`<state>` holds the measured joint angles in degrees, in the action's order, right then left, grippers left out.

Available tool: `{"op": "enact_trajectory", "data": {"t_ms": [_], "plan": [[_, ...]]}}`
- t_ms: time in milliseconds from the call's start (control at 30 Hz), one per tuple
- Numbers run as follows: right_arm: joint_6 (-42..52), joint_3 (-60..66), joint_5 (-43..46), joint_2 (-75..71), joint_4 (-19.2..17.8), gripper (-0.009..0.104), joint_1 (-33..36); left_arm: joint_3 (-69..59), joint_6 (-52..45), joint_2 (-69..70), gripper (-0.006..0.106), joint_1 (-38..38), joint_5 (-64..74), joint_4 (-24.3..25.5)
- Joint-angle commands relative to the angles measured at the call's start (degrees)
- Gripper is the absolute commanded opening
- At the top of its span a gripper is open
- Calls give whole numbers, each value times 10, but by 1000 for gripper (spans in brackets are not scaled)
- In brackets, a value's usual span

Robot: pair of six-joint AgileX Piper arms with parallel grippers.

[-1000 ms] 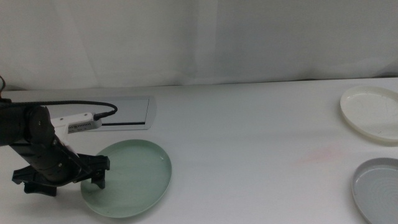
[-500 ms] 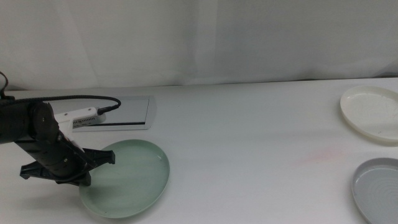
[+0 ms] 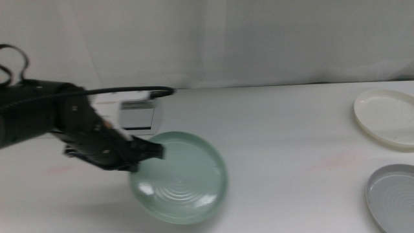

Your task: Stack the three bowls on top of each other.

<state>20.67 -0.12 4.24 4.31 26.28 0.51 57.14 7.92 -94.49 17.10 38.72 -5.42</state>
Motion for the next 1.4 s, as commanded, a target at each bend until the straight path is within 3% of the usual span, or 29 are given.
{"op": "enact_trajectory", "data": {"t_ms": [0,267,400,967,1067,1133,1233,1267,1300,1367], "plan": [[3,20,5,-2,-1,103,-5,10,25,8,-3,50,-1,-8],[3,20,5,-2,-1,103,-5,37,83,-38,-3,137,-68,-14],[3,20,5,-2,-1,103,-5,39,83,-77,-3,139,-94,-50],[3,20,5,-2,-1,103,-5,39,67,-147,-2,139,-106,-50],[3,20,5,-2,-1,103,-5,39,67,-147,9,139,-107,-43],[3,20,5,-2,-1,103,-5,39,67,-147,25,137,-107,-43],[3,20,5,-2,-1,103,-5,39,67,-141,65,137,-108,-43],[3,20,5,-2,-1,103,-5,39,67,-139,85,137,-109,-41],[3,20,5,-2,-1,103,-5,39,66,-134,93,137,-112,-40],[3,20,5,-2,-1,103,-5,39,55,-124,92,136,-115,-28]]}}
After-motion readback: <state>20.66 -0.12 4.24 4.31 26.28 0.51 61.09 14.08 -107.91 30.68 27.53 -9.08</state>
